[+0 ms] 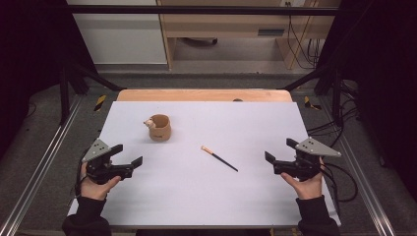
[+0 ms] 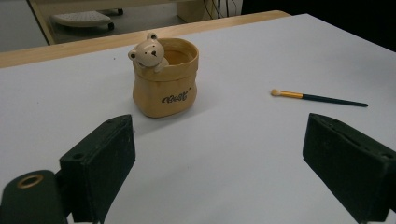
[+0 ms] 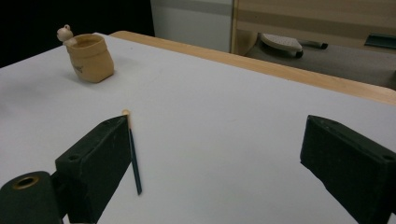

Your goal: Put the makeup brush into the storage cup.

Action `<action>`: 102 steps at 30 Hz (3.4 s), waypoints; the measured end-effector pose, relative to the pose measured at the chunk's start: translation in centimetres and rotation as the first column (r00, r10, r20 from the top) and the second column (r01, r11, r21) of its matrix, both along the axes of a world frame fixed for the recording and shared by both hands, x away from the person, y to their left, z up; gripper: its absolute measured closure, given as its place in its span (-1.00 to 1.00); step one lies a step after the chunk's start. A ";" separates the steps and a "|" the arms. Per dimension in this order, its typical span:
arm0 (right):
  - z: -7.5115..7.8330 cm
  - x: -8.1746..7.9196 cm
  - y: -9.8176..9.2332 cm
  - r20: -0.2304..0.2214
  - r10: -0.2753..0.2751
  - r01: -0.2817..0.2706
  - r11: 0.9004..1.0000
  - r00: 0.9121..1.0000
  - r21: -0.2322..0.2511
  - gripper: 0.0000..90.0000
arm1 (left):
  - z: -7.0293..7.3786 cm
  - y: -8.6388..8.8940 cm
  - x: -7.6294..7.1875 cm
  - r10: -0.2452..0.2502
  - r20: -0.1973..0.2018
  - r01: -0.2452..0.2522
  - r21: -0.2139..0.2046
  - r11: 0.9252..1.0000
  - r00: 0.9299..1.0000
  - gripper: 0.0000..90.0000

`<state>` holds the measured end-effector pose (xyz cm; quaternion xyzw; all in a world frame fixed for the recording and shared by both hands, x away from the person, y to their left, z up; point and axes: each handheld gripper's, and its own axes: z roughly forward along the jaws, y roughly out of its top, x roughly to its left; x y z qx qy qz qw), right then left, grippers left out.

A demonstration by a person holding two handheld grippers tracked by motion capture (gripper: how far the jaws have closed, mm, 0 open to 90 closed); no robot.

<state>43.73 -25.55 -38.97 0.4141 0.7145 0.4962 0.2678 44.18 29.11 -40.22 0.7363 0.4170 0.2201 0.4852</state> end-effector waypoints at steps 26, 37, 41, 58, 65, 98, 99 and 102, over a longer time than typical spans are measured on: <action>1.3 1.8 4.5 -0.091 0.062 -0.072 0.990 0.994 -0.118 -0.68 | -0.6 -0.2 0.1 0.000 -0.024 0.000 -0.001 1.000 1.000 -0.80; 2.4 4.5 7.5 -0.132 0.097 -0.121 0.974 0.987 -0.191 -0.65 | -0.9 0.0 0.3 0.012 -0.032 -0.012 0.005 1.000 0.999 -0.80; 2.2 5.5 8.4 -0.161 0.109 -0.143 0.966 0.981 -0.216 -0.61 | -0.9 0.0 0.3 0.013 -0.033 -0.012 0.007 1.000 0.999 -0.79; 1.6 8.2 11.7 -0.267 0.141 -0.216 0.936 0.953 -0.279 -0.48 | -1.1 -0.2 0.3 0.009 -0.035 -0.008 0.019 1.000 0.999 -0.80; 1.3 9.2 13.4 -0.314 0.149 -0.251 0.915 0.938 -0.317 -0.38 | -1.1 -0.2 0.3 0.006 -0.035 -0.005 0.021 1.000 0.999 -0.80; -1.7 11.3 16.6 -0.490 0.163 -0.381 0.841 0.857 -0.385 0.00 | -1.3 -0.5 0.3 0.000 -0.040 0.002 0.038 0.999 0.999 -0.79; -1.9 11.4 16.8 -0.498 0.164 -0.386 0.839 0.851 -0.384 0.01 | -1.3 -0.5 0.3 0.000 -0.040 0.002 0.038 0.999 0.999 -0.79; -2.3 11.5 16.9 -0.519 0.167 -0.404 0.829 0.838 -0.386 0.05 | -1.3 -0.5 0.3 -0.001 -0.041 0.002 0.039 0.999 0.999 -0.79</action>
